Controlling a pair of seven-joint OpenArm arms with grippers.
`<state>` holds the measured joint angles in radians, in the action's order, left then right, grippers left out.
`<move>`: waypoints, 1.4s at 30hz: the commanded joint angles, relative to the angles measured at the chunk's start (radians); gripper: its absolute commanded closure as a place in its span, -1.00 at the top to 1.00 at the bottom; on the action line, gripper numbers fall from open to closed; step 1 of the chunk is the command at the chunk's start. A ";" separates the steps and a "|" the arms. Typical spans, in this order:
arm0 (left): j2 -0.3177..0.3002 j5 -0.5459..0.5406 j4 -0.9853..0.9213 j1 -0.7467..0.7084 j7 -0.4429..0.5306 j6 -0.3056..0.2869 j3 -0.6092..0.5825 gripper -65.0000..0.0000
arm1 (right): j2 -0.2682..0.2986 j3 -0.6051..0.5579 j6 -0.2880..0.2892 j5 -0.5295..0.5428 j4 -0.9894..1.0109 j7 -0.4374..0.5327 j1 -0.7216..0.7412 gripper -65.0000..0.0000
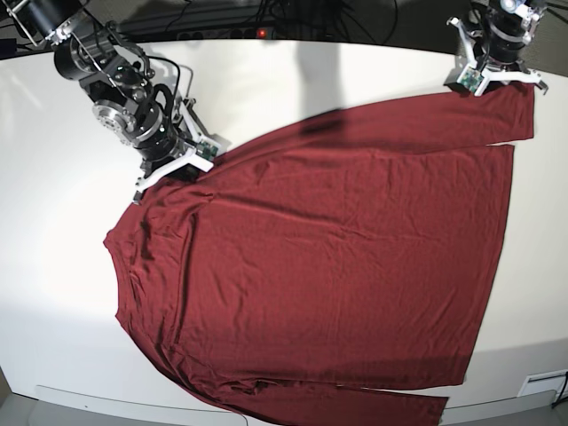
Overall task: Fold the T-shirt properly
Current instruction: 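Pinch the red shirt's edge with both grippers, then lift the left gripper off the edge and regrasp the shirt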
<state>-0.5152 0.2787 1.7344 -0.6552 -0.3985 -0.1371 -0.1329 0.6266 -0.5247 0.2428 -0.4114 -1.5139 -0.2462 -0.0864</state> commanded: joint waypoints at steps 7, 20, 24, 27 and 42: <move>-0.002 0.001 0.156 -0.089 -0.016 0.152 -0.005 -1.00 | 0.039 0.008 -0.019 0.057 -0.138 -0.042 0.009 -1.00; -0.001 -0.019 0.314 0.021 -0.020 0.313 -0.005 -1.00 | 0.058 0.034 -0.019 0.139 -0.201 -0.137 0.036 -1.00; 0.000 -0.086 0.313 0.096 -0.019 0.310 -0.005 -1.00 | 0.047 0.042 -0.018 0.192 -0.191 -0.161 0.080 -1.00; -0.001 -0.110 0.310 0.132 -0.012 0.309 -0.005 -1.00 | 0.033 0.042 -0.018 0.192 -0.160 -0.166 0.111 -1.00; -0.001 -0.237 -0.055 0.415 0.067 0.206 -0.005 -1.00 | -0.091 0.042 -0.002 0.214 0.051 -0.166 0.261 -1.00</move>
<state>-0.4999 0.0338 1.6634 -0.2466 -0.3492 0.0563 -0.1452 0.5251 -0.4911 0.2504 -0.1871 -1.4498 -0.4263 0.1543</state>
